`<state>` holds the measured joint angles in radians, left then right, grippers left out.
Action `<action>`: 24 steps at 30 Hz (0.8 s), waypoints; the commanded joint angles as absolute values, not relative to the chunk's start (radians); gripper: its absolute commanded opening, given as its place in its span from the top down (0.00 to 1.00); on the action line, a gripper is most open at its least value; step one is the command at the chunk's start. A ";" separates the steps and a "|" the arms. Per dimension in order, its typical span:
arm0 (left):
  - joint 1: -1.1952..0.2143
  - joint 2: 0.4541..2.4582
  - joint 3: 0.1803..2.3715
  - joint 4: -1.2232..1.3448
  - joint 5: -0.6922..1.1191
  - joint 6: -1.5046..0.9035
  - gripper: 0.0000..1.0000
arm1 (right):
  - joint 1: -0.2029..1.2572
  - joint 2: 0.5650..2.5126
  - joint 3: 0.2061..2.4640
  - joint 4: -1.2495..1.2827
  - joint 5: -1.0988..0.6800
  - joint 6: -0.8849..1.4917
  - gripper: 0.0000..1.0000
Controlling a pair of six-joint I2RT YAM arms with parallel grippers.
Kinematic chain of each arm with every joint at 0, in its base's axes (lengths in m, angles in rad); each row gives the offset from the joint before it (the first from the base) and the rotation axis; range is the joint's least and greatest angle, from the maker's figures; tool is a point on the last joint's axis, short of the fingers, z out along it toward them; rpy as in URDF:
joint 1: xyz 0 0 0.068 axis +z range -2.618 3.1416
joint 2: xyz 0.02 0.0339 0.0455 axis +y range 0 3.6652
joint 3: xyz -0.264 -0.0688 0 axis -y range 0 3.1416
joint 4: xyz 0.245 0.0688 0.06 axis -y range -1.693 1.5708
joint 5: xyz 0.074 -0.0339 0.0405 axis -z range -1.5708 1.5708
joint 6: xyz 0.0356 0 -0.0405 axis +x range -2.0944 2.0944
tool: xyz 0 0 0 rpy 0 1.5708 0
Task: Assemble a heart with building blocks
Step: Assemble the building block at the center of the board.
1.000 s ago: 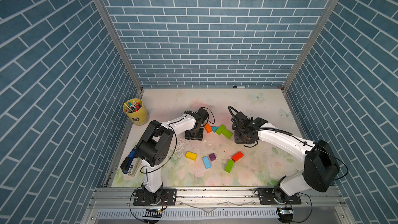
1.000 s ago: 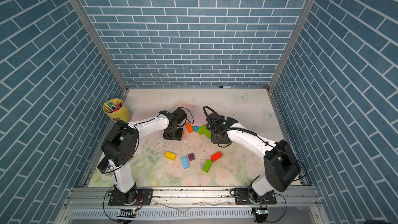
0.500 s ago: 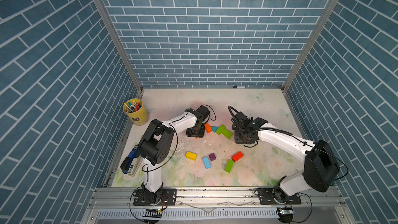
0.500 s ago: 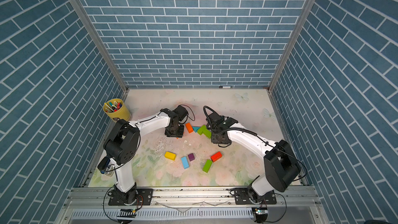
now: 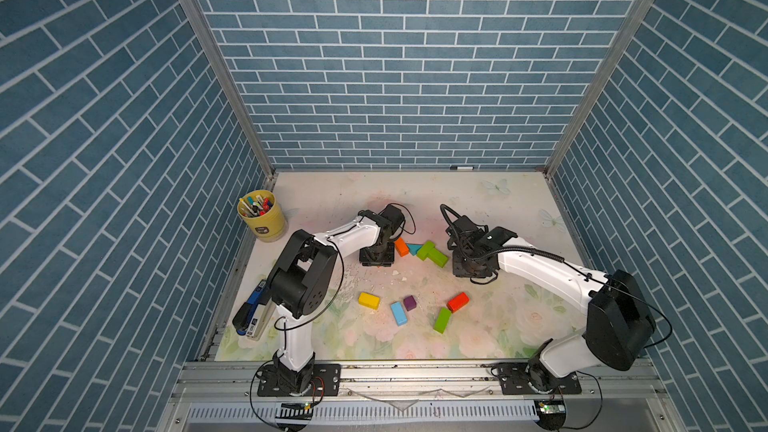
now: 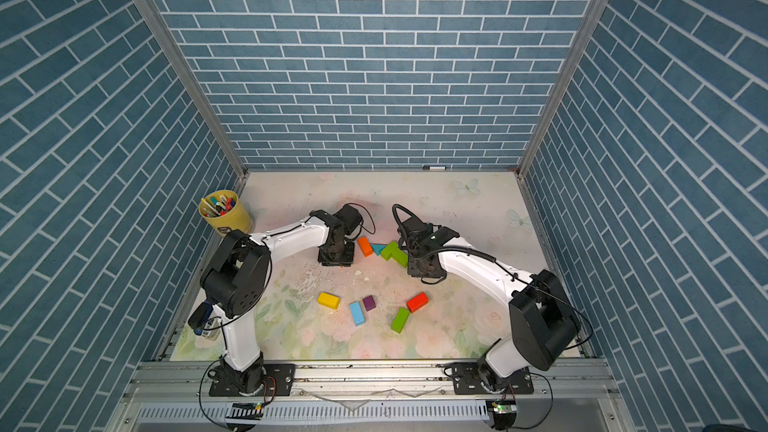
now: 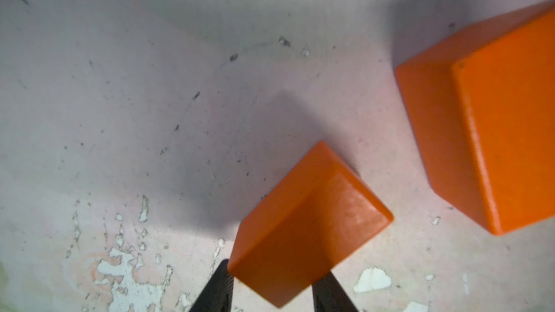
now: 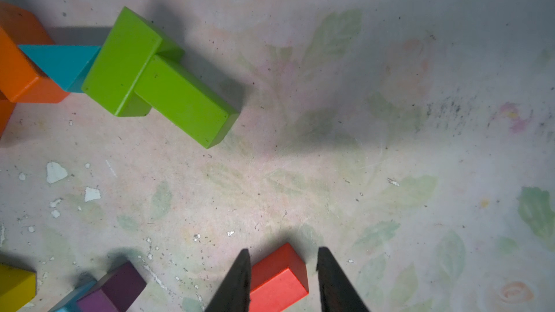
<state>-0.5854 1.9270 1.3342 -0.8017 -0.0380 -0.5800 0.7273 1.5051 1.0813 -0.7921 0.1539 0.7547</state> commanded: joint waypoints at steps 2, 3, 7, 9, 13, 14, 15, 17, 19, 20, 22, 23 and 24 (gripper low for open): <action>-0.581 1.910 1.325 -0.823 -0.028 -0.600 0.59 | 0.724 1.481 1.077 -0.804 0.164 0.782 0.61; -0.580 1.908 1.327 -0.824 -0.028 -0.602 0.59 | 0.724 1.480 1.075 -0.804 0.164 0.782 0.61; -0.573 1.912 1.341 -0.819 -0.040 -0.601 0.60 | 0.724 1.476 1.069 -0.803 0.166 0.784 0.61; -0.566 1.927 1.352 -0.815 -0.033 -0.595 0.61 | 0.724 1.474 1.068 -0.805 0.169 0.784 0.61; -0.562 1.947 1.377 -0.805 -0.019 -0.583 0.61 | 0.725 1.472 1.066 -0.805 0.170 0.785 0.62; -0.562 1.949 1.382 -0.802 -0.017 -0.581 0.61 | 0.725 1.473 1.066 -0.805 0.171 0.785 0.62; -0.562 1.951 1.387 -0.800 -0.014 -0.579 0.61 | 0.724 1.473 1.065 -0.805 0.172 0.785 0.62; -0.561 1.960 1.397 -0.799 -0.009 -0.571 0.61 | 0.723 1.476 1.065 -0.803 0.170 0.786 0.62; -0.561 1.971 1.410 -0.804 -0.011 -0.561 0.61 | 0.724 1.477 1.066 -0.801 0.168 0.787 0.62; -0.562 1.975 1.414 -0.808 -0.013 -0.555 0.61 | 0.724 1.479 1.066 -0.800 0.167 0.787 0.62; -0.563 1.983 1.424 -0.817 -0.023 -0.545 0.60 | 0.724 1.480 1.066 -0.799 0.166 0.787 0.62; -0.563 1.985 1.425 -0.818 -0.027 -0.540 0.60 | 0.724 1.480 1.066 -0.800 0.167 0.786 0.62; -0.562 1.985 1.424 -0.818 -0.028 -0.536 0.59 | 0.724 1.480 1.066 -0.801 0.166 0.787 0.62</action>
<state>-0.5652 1.9690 1.4052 -0.7956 -0.0147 -0.5617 0.7273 1.5009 1.0760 -0.7921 0.1543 0.7551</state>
